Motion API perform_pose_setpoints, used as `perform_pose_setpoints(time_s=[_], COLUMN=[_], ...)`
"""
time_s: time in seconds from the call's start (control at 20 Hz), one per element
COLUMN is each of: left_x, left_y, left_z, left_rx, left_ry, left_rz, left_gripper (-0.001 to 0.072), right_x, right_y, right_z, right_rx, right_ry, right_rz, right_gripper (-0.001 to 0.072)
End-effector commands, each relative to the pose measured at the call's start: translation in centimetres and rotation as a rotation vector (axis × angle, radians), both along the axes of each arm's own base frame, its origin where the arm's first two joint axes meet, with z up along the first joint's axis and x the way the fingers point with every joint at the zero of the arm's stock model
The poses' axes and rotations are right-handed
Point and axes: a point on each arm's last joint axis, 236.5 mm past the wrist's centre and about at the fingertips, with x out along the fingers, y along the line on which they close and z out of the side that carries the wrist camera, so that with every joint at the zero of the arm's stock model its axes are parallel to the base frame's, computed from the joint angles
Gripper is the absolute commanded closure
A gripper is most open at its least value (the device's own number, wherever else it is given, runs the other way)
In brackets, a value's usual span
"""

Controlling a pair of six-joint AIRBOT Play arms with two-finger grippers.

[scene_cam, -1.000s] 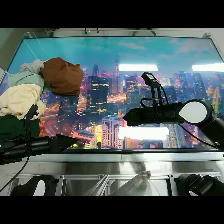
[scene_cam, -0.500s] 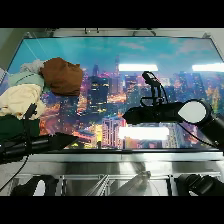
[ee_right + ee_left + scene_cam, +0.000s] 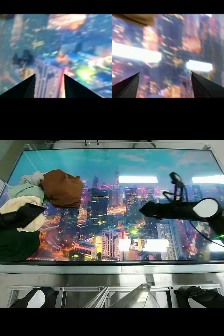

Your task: Fold the shirts.

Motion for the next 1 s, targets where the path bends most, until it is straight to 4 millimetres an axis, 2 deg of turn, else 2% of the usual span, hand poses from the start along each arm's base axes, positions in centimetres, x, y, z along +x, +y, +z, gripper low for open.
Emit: perform_pose_setpoints(time_s=[0.0,0.15,0.25,0.35,0.45,0.5,0.55,0.6,0.65,0.75,0.8,0.85,0.95], left_x=[4.7,8.8,12.1,15.5,18.9,19.9,20.4,20.4,20.1,19.2,18.5,17.7,14.7], left_y=[5.8,3.9,1.6,-0.2,-1.6,-2.0,-2.6,-3.2,-3.8,-5.6,-7.0,-8.9,-14.1], left_z=[-5.4,-11.9,-14.6,-15.8,-16.0,-15.9,-15.7,-15.1,-14.0,-9.7,-6.3,-2.6,6.7], left_rx=[-0.025,-0.069,-0.089,-0.066,-0.038,-0.042,-0.059,-0.075,-0.09,-0.14,-0.193,-0.251,-0.395], left_ry=[0.126,0.235,0.256,0.231,0.185,0.178,0.184,0.192,0.191,0.174,0.142,0.099,-0.03], left_rz=[0.072,-0.031,-0.099,-0.154,-0.179,-0.18,-0.187,-0.215,-0.26,-0.375,-0.438,-0.509,-0.688], left_gripper=[0.0,0.0,0.0,0.0,0.0002,0.0041,0.0221,0.0533,0.0707,0.0708,0.0708,0.0708,0.0708], right_x=[2.0,2.9,3.1,3.2,3.2,3.2,3.2,3.2,3.2,3.1,3.1,3.1,3.2], right_y=[-7.7,-11.7,-12.7,-12.8,-12.8,-12.8,-12.8,-12.8,-12.8,-12.8,-12.8,-12.8,-12.7], right_z=[-1.0,-1.7,-2.3,-3.0,-3.6,-3.8,-4.0,-3.9,-3.9,-4.0,-4.0,-4.0,-3.9], right_rx=[-0.004,-0.012,-0.013,-0.013,-0.012,-0.012,-0.013,-0.013,-0.018,-0.035,-0.038,-0.039,-0.047], right_ry=[0.056,0.065,0.08,0.095,0.113,0.119,0.122,0.121,0.115,0.103,0.1,0.099,0.087], right_rz=[-0.182,-0.267,-0.291,-0.297,-0.296,-0.295,-0.295,-0.295,-0.287,-0.26,-0.254,-0.253,-0.236], right_gripper=[0.0316,0.0316,0.0316,0.0317,0.0317,0.0318,0.0321,0.033,0.033,0.0352,0.0352,0.0352,0.0352])
